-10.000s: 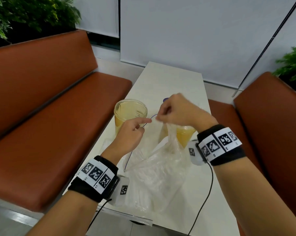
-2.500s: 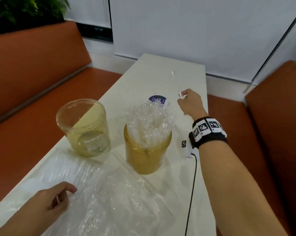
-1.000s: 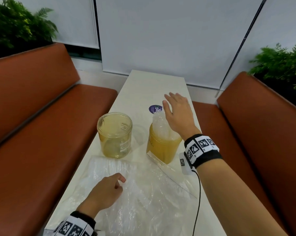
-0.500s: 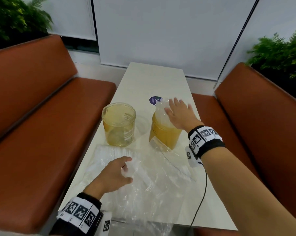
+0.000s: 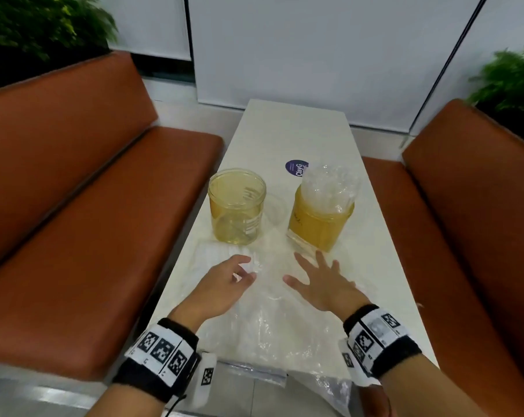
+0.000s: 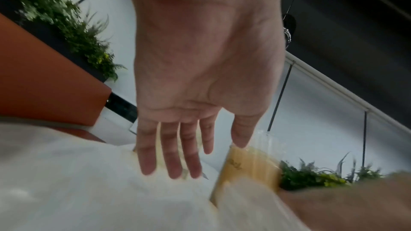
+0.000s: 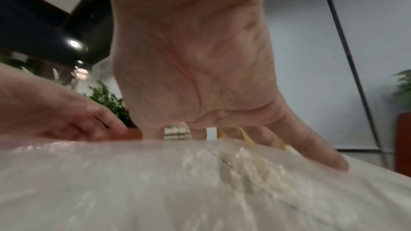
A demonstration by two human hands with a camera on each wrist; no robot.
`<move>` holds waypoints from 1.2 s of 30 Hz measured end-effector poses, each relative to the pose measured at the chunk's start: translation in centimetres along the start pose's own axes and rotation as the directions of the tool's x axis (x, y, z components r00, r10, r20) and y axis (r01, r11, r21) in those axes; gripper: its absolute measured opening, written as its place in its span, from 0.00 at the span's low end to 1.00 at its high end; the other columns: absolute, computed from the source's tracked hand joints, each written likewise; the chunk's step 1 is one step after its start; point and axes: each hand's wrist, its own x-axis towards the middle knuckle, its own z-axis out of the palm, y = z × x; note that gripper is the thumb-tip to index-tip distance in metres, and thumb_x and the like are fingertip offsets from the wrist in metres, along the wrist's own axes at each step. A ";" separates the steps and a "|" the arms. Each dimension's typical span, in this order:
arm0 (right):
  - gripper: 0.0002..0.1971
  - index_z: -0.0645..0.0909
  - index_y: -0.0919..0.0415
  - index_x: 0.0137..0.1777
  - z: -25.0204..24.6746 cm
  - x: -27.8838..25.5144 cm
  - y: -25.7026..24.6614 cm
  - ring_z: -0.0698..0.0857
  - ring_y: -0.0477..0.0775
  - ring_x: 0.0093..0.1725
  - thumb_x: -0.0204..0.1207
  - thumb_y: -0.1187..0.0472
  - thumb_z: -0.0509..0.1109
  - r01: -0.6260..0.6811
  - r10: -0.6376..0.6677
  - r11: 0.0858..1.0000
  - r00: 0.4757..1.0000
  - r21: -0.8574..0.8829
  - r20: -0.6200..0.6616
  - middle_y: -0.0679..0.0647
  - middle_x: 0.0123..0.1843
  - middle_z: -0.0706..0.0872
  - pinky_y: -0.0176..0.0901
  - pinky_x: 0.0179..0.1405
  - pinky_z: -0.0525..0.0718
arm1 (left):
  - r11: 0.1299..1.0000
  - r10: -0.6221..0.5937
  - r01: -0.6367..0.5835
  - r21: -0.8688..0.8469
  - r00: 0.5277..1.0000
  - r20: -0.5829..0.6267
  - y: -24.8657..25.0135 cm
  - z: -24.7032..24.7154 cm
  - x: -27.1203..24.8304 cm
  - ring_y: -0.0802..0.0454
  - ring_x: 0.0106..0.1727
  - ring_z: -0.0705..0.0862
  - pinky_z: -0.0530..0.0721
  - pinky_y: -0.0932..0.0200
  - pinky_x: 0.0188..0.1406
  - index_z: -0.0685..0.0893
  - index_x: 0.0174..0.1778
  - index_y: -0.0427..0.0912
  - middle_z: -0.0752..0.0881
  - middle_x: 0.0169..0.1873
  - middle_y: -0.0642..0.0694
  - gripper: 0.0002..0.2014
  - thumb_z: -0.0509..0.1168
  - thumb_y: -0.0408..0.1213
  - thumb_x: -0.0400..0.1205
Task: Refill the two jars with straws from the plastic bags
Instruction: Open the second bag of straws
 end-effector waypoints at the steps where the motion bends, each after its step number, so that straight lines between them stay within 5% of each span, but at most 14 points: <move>1: 0.41 0.37 0.29 0.86 0.6 0.1 0.7 0.38 0.68 0.90 0.76 0.20 0.48 -0.007 0.007 1.000 1.000 -0.010 0.018 0.47 0.91 0.31 0.86 0.78 0.54 | 0.994 -0.012 0.019 0.112 0.998 -0.065 -0.9 -0.8 -0.4 0.52 0.63 0.82 0.80 0.57 0.61 0.76 0.74 0.57 0.83 0.59 0.56 0.20 0.64 0.53 0.85; 3: 0.44 0.37 0.28 0.86 1.7 0.4 2.0 0.36 0.67 0.90 0.75 0.19 0.52 -0.005 0.005 1.000 1.000 -0.009 0.021 0.47 0.90 0.28 0.86 0.79 0.53 | 0.920 -0.067 0.147 0.363 0.972 -0.224 -3.0 -2.6 -1.4 0.47 0.72 0.76 0.78 0.49 0.68 0.75 0.76 0.55 0.78 0.69 0.52 0.24 0.63 0.55 0.84; 5: 0.47 0.36 0.27 0.86 2.6 0.8 3.1 0.34 0.66 0.90 0.73 0.20 0.57 0.007 -0.007 1.000 1.000 -0.016 0.010 0.47 0.90 0.27 0.85 0.79 0.52 | 0.827 -0.239 0.357 0.435 0.923 -0.303 -4.8 -4.3 -2.5 0.43 0.74 0.74 0.77 0.44 0.68 0.69 0.79 0.54 0.75 0.74 0.47 0.33 0.63 0.63 0.80; 7: 0.48 0.35 0.28 0.86 3.7 1.2 3.7 0.34 0.66 0.90 0.74 0.21 0.60 0.020 -0.019 0.999 0.999 -0.029 0.029 0.48 0.89 0.26 0.85 0.80 0.52 | 0.778 -0.412 0.466 0.421 0.885 -0.216 -6.5 -5.4 -3.4 0.41 0.73 0.77 0.79 0.45 0.67 0.63 0.82 0.53 0.76 0.75 0.46 0.44 0.65 0.72 0.73; 9: 0.49 0.34 0.29 0.86 4.8 1.6 4.2 0.34 0.65 0.90 0.74 0.22 0.61 0.030 -0.027 0.999 0.998 -0.044 0.063 0.49 0.89 0.25 0.84 0.80 0.52 | 0.793 -0.488 0.480 0.375 0.869 -0.079 -7.5 -5.7 -4.2 0.44 0.67 0.84 0.84 0.49 0.64 0.60 0.84 0.52 0.83 0.70 0.47 0.47 0.67 0.70 0.73; 13: 0.48 0.35 0.30 0.87 5.6 2.1 4.6 0.33 0.66 0.90 0.75 0.23 0.60 0.052 -0.049 0.997 0.997 -0.063 0.052 0.52 0.90 0.26 0.82 0.81 0.52 | 0.912 -0.395 0.398 0.103 0.917 -0.050 -6.4 -5.6 -5.3 0.51 0.40 0.92 0.83 0.63 0.35 0.67 0.81 0.55 0.90 0.45 0.47 0.30 0.69 0.43 0.83; 16: 0.48 0.36 0.31 0.87 5.4 2.1 4.7 0.35 0.67 0.90 0.75 0.23 0.60 0.062 -0.059 0.995 0.997 -0.073 0.042 0.52 0.90 0.28 0.81 0.81 0.53 | 0.961 -0.270 0.260 -0.096 0.957 -0.103 -3.3 -6.6 -5.8 0.45 0.40 0.92 0.84 0.64 0.32 0.74 0.75 0.57 0.90 0.46 0.40 0.23 0.67 0.35 0.85; 19: 0.48 0.36 0.31 0.87 5.4 2.1 4.7 0.35 0.66 0.90 0.74 0.22 0.60 0.071 -0.068 0.995 0.997 -0.073 0.042 0.52 0.90 0.28 0.81 0.82 0.54 | 0.966 -0.139 0.100 -0.237 0.979 -0.152 0.7 -8.6 -6.2 0.49 0.33 0.90 0.88 0.60 0.30 0.82 0.64 0.55 0.90 0.43 0.41 0.14 0.66 0.34 0.86; 22: 0.48 0.35 0.30 0.87 5.4 2.0 4.6 0.34 0.66 0.90 0.74 0.22 0.60 0.066 -0.064 0.997 0.997 -0.050 0.046 0.51 0.90 0.27 0.81 0.82 0.53 | 0.918 -0.027 -0.053 -0.394 0.981 -0.194 5.0 -10.3 -6.5 0.53 0.30 0.86 0.85 0.59 0.27 0.88 0.57 0.47 0.87 0.36 0.43 0.10 0.64 0.30 0.86; 26: 0.44 0.41 0.39 0.89 4.4 0.3 3.1 0.39 0.68 0.90 0.81 0.31 0.62 0.072 -0.068 0.997 0.995 -0.043 0.079 0.51 0.90 0.29 0.76 0.85 0.55 | 0.805 0.058 -0.204 -0.557 0.962 -0.268 10.2 -11.4 -6.0 0.43 0.41 0.88 0.88 0.52 0.40 0.90 0.55 0.45 0.88 0.37 0.45 0.09 0.66 0.31 0.85; 29: 0.45 0.63 0.48 0.87 4.6 0.2 2.0 0.56 0.65 0.89 0.76 0.23 0.59 0.084 -0.079 0.995 0.993 -0.047 0.092 0.50 0.91 0.52 0.63 0.83 0.66 | 0.698 0.043 -0.241 -0.674 0.954 -0.296 13.1 -11.7 -5.6 0.48 0.42 0.92 0.90 0.57 0.35 0.90 0.53 0.45 0.91 0.37 0.47 0.09 0.66 0.29 0.85; 31: 0.46 0.64 0.48 0.86 4.6 0.4 1.5 0.65 0.61 0.86 0.73 0.23 0.64 0.103 -0.107 0.987 0.994 0.126 0.024 0.50 0.87 0.66 0.57 0.81 0.70 | 0.627 0.029 -0.247 -0.739 0.955 -0.295 14.2 -11.5 -5.4 0.48 0.43 0.92 0.90 0.57 0.35 0.90 0.53 0.43 0.91 0.41 0.41 0.08 0.67 0.28 0.84; 34: 0.31 0.73 0.55 0.79 1.9 0.2 1.8 0.77 0.57 0.78 0.79 0.47 0.75 0.205 -0.196 0.904 0.979 0.374 -0.065 0.49 0.74 0.79 0.46 0.76 0.76 | 0.546 -0.032 -0.223 -0.808 0.958 -0.286 14.3 -10.9 -5.1 0.43 0.48 0.91 0.91 0.56 0.38 0.88 0.54 0.39 0.89 0.50 0.33 0.08 0.68 0.26 0.83; 36: 0.37 0.73 0.56 0.79 -1.5 -0.6 2.5 0.76 0.50 0.77 0.70 0.56 0.82 0.259 -0.296 0.837 0.955 0.482 0.001 0.45 0.73 0.78 0.40 0.74 0.75 | 0.493 -0.080 -0.214 -0.843 0.954 -0.289 14.2 -10.5 -4.9 0.43 0.48 0.93 0.91 0.57 0.40 0.87 0.57 0.35 0.89 0.53 0.32 0.09 0.68 0.25 0.83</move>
